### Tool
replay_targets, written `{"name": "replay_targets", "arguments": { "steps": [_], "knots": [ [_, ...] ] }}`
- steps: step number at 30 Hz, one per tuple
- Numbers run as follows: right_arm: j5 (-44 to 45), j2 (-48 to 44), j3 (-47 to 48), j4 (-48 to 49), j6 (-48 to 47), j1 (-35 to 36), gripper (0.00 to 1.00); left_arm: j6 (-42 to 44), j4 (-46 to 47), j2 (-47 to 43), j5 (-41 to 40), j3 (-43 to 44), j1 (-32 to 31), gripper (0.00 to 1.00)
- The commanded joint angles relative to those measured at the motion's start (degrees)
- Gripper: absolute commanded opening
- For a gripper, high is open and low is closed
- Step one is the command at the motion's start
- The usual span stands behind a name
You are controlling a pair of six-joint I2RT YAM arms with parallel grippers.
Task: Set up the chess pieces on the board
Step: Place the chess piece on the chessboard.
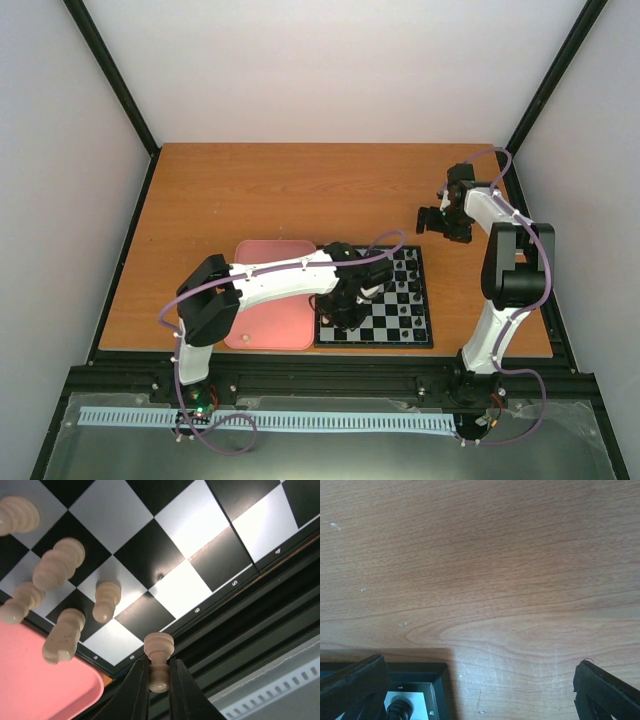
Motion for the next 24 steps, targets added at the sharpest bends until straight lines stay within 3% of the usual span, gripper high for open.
{"name": "replay_targets", "arguments": {
  "steps": [1, 13, 24],
  "knots": [
    [0.7, -2.9, 0.0, 0.2, -0.6, 0.3, 1.0, 0.7, 3.5, 0.3, -2.1, 0.1, -0.8, 0.02],
    [-0.1, -3.0, -0.3, 0.4, -0.4, 0.3, 1.0, -0.6, 5.9, -1.7, -0.8, -6.2, -0.8, 0.03],
    [0.3, -2.8, -0.4, 0.4, -0.5, 0.3, 1.0, 0.6, 5.6, -0.5, -0.8, -5.2, -0.8, 0.05]
  ]
}}
